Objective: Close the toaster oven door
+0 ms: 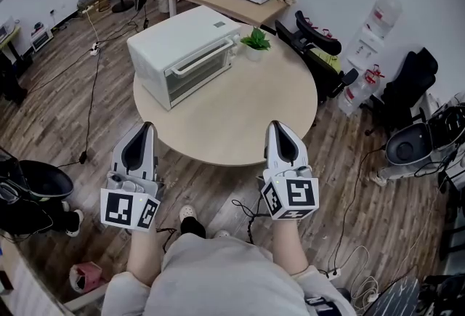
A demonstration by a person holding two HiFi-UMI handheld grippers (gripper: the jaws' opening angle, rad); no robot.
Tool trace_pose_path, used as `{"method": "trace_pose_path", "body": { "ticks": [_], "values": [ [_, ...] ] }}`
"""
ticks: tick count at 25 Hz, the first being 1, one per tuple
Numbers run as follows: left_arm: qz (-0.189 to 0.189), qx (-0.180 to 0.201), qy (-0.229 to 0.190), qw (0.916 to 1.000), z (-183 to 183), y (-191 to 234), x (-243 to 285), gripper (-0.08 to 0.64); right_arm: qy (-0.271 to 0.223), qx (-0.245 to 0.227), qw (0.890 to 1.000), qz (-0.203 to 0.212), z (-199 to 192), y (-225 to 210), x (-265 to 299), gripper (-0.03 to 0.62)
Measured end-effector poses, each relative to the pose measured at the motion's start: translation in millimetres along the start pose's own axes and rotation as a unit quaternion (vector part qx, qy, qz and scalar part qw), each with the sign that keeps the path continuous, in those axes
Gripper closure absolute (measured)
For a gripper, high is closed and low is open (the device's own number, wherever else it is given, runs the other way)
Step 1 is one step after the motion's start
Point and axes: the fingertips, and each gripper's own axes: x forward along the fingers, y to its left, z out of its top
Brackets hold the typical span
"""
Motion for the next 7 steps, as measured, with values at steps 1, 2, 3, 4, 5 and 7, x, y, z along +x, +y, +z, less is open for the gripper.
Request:
{"method": "trace_pose_path", "body": {
  "ticks": [1,2,3,4,5,7],
  "values": [
    [0.0,0.0,0.0,1.0,-0.2,-0.6,-0.2,0.558,-0.001,0.001,1.0,0.001,0.0,-0.4,-0.3,0.581],
    [0.001,0.0,0.001,1.0,-0.2,-1.3,-0.5,0.558,-0.001,0.001,1.0,0.001,0.3,-0.5,-0.7,0.581],
    [0.001,0.0,0.001,1.0,0.0,-2.0,-0.7,0.558,-0.001,0.002,1.0,0.001,0.7,-0.7,-1.1,0.581],
    [0.001,0.0,0.002,1.0,0.3,-2.7,-0.7,0.558,-0.001,0.001,1.0,0.002,1.3,-1.0,-1.4,0.581],
    [0.0,0.0,0.002,1.0,0.8,-3.4,-0.5,0.558,-0.002,0.001,1.0,0.002,2.0,-1.3,-1.6,0.581],
    [0.0,0.0,0.002,1.0,1.8,-4.8,-0.1,0.558,-0.002,0.001,1.0,0.002,3.4,-1.9,-1.8,0.581]
  ]
}}
